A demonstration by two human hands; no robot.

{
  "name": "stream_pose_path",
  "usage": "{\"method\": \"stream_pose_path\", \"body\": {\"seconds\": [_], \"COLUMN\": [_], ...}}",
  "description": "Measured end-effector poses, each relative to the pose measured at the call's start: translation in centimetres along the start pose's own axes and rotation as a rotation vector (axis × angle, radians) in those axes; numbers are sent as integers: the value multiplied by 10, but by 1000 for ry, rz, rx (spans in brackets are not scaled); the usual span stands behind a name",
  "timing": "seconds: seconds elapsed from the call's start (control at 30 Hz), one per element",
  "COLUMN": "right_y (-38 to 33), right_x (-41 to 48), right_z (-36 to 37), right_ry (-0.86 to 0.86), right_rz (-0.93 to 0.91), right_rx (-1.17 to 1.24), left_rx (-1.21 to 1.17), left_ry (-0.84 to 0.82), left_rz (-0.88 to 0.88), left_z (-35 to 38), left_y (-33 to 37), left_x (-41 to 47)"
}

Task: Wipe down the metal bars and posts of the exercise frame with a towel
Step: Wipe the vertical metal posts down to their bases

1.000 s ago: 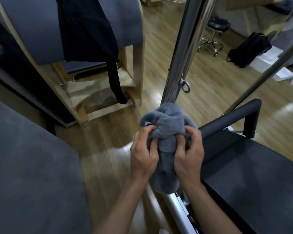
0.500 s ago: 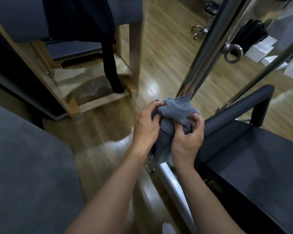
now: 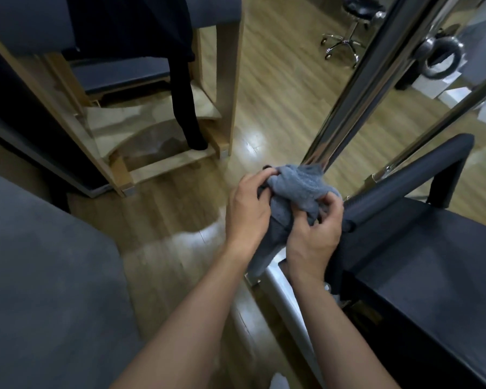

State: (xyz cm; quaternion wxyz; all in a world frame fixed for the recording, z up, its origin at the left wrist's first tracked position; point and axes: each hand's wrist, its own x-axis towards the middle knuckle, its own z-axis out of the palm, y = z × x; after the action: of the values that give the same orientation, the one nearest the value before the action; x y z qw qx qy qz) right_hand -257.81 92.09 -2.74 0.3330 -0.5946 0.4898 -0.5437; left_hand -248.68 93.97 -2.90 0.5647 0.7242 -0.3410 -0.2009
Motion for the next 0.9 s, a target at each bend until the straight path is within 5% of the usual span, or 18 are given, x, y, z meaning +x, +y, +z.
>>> {"method": "stream_pose_path", "body": {"seconds": [0.13,0.37,0.53,0.63,0.77,0.83,0.9], "right_y": [12,96,72,97,159,166,158], "right_x": [7,-31,-13,-18,-48,-47,-39], "right_z": [6,22,21,32,29,23,19], "right_ry": [72,-53,90,75,-93,-152,-121], "right_rz": [-195,-48,-194,-289,-33,145,75], "right_rx": [23,-70,59,-3,-80,-62,-20], "left_rx": [-131,93,-68,-42,149,179,85], "left_ry": [157,-130,133,117,-96,-62,48], "left_rz": [220,46,245,233,-23,-24,51], "left_z": [20,22,35,44,44,46,54], "left_y": [-11,-102,-74,-93,-151,-163,-157], "left_x": [-5,6,-4,0,-12,-25,-34]}}
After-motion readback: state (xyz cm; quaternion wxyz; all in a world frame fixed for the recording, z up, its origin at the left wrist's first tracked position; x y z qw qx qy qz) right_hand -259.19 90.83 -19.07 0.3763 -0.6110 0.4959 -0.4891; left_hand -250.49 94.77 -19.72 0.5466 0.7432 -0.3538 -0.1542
